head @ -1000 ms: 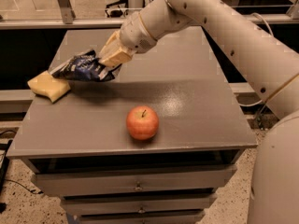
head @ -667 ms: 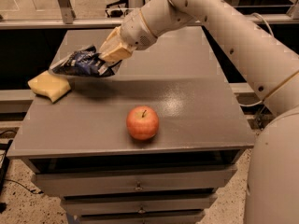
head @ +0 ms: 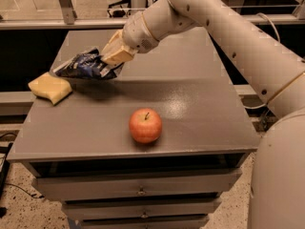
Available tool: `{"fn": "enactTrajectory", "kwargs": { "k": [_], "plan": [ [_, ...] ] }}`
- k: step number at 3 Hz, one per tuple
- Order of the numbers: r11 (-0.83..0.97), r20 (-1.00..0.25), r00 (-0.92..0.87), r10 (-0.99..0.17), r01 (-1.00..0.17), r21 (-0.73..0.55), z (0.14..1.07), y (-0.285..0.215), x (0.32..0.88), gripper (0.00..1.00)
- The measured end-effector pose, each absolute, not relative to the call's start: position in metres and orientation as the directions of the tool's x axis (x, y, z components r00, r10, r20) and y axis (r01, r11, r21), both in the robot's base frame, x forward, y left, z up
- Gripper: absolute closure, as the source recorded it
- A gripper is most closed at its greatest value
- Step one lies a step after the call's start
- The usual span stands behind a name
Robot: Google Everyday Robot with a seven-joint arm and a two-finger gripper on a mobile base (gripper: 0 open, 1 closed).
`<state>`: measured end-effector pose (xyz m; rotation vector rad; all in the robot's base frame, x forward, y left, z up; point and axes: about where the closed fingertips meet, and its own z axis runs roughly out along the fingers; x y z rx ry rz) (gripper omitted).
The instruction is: Move blue chip bag near sponge
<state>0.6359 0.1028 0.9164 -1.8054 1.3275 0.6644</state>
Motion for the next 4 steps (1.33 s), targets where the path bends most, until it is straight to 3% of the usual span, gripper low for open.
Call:
{"fn": "enactTrajectory", "kwargs": {
  "k": [1, 2, 4],
  "plan": [
    [-0.141, -0.782, 0.309, -0.541, -0.95, -0.278, 0.911, 0.105, 0.639, 0.82],
    [-0.137, -0.782, 0.3, -0.546, -0.953, -0.27, 0.906, 0.107, 0.642, 0.51],
    [-0.132, -0.779, 0.289, -0.556, -0.956, -0.261, 0.9, 0.106, 0.645, 0.05]
  ]
}}
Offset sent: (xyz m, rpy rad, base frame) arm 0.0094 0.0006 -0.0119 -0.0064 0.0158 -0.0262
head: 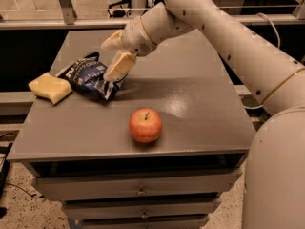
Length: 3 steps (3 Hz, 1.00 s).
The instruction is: Move blue chip bag near sponge
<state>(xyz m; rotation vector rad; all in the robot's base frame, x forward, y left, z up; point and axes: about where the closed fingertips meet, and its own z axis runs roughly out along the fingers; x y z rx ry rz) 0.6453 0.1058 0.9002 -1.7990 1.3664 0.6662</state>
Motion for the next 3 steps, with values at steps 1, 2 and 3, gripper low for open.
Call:
{"fn": "enactTrajectory", "kwargs": {
  "k": [1, 2, 3],
  "plan": [
    [-0.126, -0.776, 0.279, -0.566, -0.959, -0.254, 0.902, 0.097, 0.647, 0.0],
    [-0.094, -0.777, 0.244, -0.58, -0.968, -0.234, 0.908, 0.055, 0.663, 0.0],
    [-0.024, -0.785, 0.193, -0.589, -0.975, -0.222, 0.921, -0.003, 0.679, 0.0]
  ]
}}
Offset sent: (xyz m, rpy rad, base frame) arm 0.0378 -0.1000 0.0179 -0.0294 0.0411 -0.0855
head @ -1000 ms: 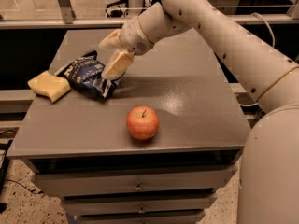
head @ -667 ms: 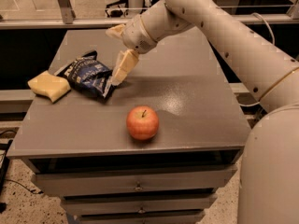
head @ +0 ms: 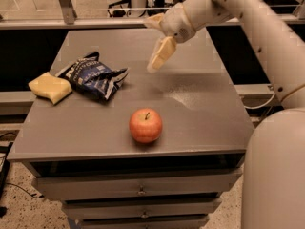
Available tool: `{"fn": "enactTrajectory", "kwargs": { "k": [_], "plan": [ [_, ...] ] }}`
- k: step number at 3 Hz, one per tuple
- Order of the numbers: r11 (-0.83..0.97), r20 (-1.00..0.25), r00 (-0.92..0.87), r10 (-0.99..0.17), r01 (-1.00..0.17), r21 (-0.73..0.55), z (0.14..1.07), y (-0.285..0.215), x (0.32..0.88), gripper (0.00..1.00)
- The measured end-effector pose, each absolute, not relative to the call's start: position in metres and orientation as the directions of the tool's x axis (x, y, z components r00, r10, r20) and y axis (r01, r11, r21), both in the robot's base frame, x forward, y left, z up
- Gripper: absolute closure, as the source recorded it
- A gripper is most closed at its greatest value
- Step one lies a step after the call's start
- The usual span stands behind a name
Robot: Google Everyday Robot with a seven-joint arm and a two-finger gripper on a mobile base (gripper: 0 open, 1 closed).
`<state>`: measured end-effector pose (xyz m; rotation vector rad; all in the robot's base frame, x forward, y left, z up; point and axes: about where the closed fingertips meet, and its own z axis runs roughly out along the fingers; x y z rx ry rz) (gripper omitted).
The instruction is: Move blue chip bag near sponge
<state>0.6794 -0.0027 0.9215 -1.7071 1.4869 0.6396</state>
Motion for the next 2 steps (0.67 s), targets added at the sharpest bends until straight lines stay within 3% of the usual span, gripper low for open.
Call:
{"fn": "enactTrajectory", "kwargs": {
  "k": [1, 2],
  "plan": [
    [0.044, -0.778, 0.15, -0.61, -0.974, -0.223, 0.9308, -0.0418, 0.6873, 0.0],
    [0.044, -0.778, 0.15, -0.61, -0.974, -0.222, 0.9307, -0.0417, 0.6874, 0.0]
  ]
}}
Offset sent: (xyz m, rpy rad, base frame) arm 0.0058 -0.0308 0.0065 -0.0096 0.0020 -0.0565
